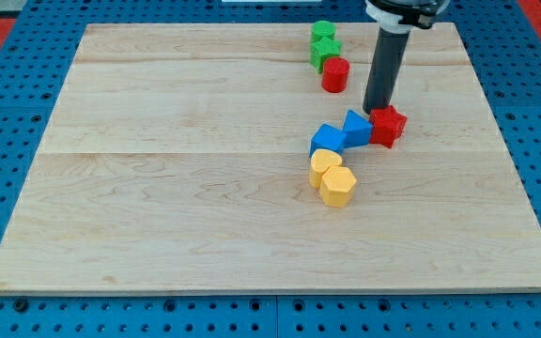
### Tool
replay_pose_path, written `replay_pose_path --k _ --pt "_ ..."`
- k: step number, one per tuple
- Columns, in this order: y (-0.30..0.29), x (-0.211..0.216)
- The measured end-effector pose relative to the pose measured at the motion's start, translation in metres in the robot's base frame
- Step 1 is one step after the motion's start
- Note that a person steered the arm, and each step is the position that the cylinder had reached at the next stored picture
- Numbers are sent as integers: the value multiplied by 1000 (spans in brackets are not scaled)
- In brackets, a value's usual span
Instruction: Move red star towards bottom right
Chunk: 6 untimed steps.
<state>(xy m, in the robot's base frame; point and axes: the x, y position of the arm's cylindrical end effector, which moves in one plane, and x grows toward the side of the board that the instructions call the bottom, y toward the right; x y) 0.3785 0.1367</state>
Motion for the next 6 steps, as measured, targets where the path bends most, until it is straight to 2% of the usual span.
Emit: replay_pose_path --k 6 --pt "41 109"
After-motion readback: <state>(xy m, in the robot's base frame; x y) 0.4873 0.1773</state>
